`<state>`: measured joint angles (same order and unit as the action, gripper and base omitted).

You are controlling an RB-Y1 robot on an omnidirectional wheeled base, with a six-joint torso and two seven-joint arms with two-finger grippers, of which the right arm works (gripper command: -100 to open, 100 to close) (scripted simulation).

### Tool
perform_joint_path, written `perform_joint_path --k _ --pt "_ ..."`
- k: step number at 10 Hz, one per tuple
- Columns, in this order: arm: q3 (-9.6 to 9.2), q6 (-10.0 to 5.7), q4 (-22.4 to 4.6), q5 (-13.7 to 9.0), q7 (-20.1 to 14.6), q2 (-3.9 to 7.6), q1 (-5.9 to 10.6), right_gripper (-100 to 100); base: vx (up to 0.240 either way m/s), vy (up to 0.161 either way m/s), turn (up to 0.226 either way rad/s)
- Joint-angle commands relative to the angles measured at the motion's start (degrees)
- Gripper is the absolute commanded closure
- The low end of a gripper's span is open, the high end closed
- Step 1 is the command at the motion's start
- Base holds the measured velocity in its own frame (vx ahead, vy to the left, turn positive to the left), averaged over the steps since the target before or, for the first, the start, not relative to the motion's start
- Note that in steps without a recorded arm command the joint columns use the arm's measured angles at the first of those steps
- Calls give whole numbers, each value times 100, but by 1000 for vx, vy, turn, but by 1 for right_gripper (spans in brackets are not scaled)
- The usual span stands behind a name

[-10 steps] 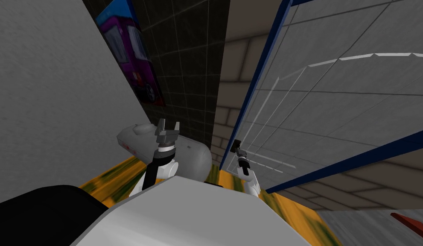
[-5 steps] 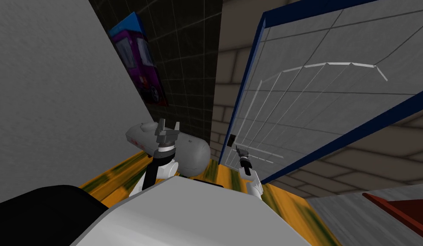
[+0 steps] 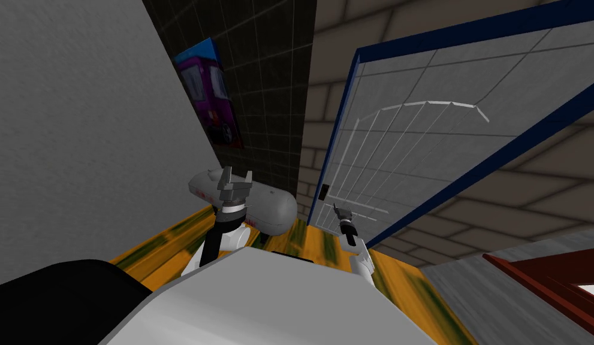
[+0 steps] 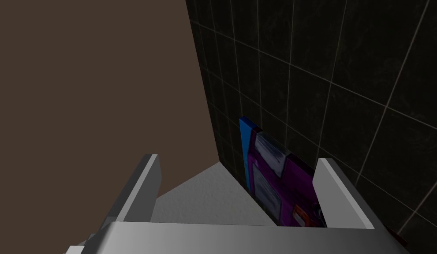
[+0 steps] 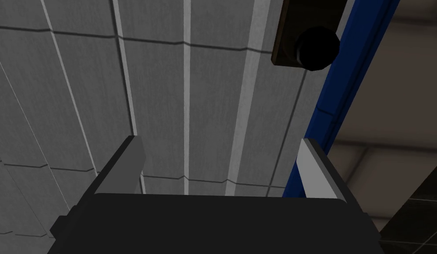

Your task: Pull the door open

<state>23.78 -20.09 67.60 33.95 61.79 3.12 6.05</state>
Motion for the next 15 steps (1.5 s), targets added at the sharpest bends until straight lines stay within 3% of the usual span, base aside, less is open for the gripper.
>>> perform_joint_path --k 1,3,7,9,11,13,15 --pt "-31 31 41 15 4 23 2 -100 -169 -8 -31" --pt "-70 63 80 35 8 -290 14 -100 -12 25 -70" --pt "-83 74 94 41 10 -571 19 -100 176 135 -1" --pt "-65 79 73 17 52 -469 47 -100 6 17 6" --pt "-31 79 24 -22 110 -376 93 -100 -130 -149 33" --pt "72 79 -123 -135 285 -176 228 -100 -186 -146 102" --pt "170 78 -262 -243 452 -67 355 -100 -98 -57 81"
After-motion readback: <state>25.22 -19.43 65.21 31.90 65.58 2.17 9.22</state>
